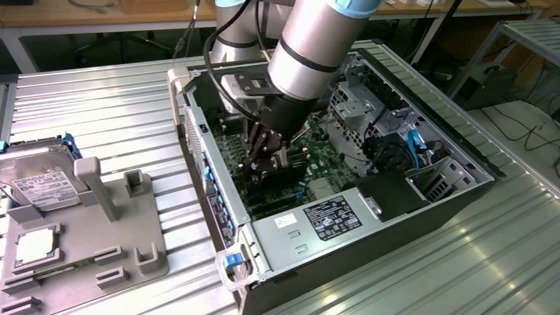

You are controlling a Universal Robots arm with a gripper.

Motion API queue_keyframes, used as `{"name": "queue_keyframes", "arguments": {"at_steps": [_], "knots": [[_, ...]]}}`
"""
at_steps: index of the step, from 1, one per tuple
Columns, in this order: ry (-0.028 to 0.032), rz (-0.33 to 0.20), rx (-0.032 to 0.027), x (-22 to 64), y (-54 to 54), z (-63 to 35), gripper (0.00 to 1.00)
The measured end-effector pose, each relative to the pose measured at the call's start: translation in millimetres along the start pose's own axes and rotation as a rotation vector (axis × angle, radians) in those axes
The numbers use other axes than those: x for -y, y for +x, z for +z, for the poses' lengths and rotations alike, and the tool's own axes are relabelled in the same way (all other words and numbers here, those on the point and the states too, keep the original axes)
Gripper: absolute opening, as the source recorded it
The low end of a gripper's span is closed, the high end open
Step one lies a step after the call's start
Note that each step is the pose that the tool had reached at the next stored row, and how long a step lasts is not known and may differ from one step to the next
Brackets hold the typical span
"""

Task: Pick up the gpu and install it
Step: 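Press down on the gpu until it lock into place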

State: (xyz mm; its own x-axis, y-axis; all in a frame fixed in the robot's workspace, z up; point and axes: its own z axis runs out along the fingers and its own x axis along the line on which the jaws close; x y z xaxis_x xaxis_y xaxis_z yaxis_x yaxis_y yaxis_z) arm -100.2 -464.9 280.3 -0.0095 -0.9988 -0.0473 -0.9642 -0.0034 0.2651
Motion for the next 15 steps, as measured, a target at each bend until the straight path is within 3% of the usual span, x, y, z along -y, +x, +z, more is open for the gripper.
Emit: {"name": "queue_keyframes", "arguments": {"at_steps": [1, 2, 3, 9, 10, 11, 13, 15], "knots": [[-0.0179, 0.001, 0.0, 0.5, 0.0, -0.2, 0.11], [-0.0396, 0.002, 0.0, 1.0, 0.0, -0.3, 0.11], [-0.067, 0.003, 0.0001, 1.6, 0.0, -0.5, 0.11], [-0.179, 0.009, 0.0005, 8.8, -0.3, -2.5, 0.11], [-0.21, 0.01, 0.0006, 12.5, -0.4, -3.5, 0.11], [-0.2314, 0.011, 0.0007, 14.8, -0.4, -4.1, 0.11], [-0.2666, 0.013, 0.0009, 19.7, -0.4, -5.4, 0.11], [-0.2932, 0.014, 0.0009, 25.1, -0.5, -6.9, 0.11]]}}
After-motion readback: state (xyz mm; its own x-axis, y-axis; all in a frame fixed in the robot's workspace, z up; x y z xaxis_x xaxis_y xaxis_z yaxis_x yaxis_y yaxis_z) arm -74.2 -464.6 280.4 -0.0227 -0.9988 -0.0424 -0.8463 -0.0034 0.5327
